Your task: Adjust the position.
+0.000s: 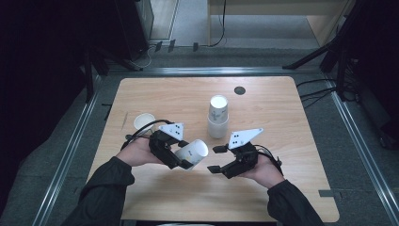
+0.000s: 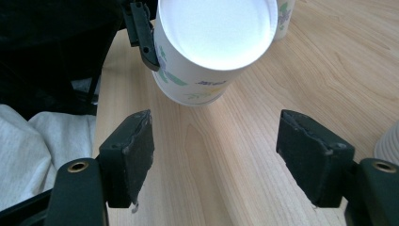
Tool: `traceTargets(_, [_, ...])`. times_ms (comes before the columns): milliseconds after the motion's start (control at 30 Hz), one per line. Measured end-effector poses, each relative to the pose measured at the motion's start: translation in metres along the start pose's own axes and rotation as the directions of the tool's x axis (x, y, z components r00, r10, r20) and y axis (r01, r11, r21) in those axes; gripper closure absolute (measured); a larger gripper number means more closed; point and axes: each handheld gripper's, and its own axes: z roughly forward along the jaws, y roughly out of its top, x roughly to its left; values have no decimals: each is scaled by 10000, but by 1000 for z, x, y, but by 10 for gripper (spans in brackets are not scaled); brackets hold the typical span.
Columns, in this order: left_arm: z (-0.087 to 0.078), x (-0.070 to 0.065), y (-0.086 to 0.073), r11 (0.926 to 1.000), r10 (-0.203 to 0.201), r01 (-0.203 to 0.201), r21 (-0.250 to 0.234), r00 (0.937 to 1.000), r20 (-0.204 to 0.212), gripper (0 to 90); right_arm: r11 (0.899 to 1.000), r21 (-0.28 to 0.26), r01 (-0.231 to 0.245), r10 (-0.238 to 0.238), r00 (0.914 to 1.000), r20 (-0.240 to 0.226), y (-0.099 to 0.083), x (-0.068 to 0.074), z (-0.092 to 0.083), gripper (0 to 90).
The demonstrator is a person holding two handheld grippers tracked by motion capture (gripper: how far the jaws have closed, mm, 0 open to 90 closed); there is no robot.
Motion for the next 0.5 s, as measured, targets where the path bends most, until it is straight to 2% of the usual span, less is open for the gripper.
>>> traceTargets(133, [1,2,9,9976,338,-343,596,9994,89,302,10000,-50,-17,17,10000,23,1,-2,1,282])
traceTargets(267, [5,5,15,9947,318,-336,975,9993,198,301,9999,-103,-10,11,10000,27,1,-3,0,280])
traceTargets(333, [8,6,20,9891,483,-505,1385,9986,193,301,9999,-154,-11,13,10000,83,1,-4,0,278])
traceTargets(433, [12,3,21,9834,735,-779,1640,9968,329,300,9994,-355,-22,27,9999,133,2,-5,-2,280])
traceTargets(500, [13,3,21,9830,742,-787,1658,9967,331,301,9992,-398,-62,61,10000,-7,3,-5,-2,277])
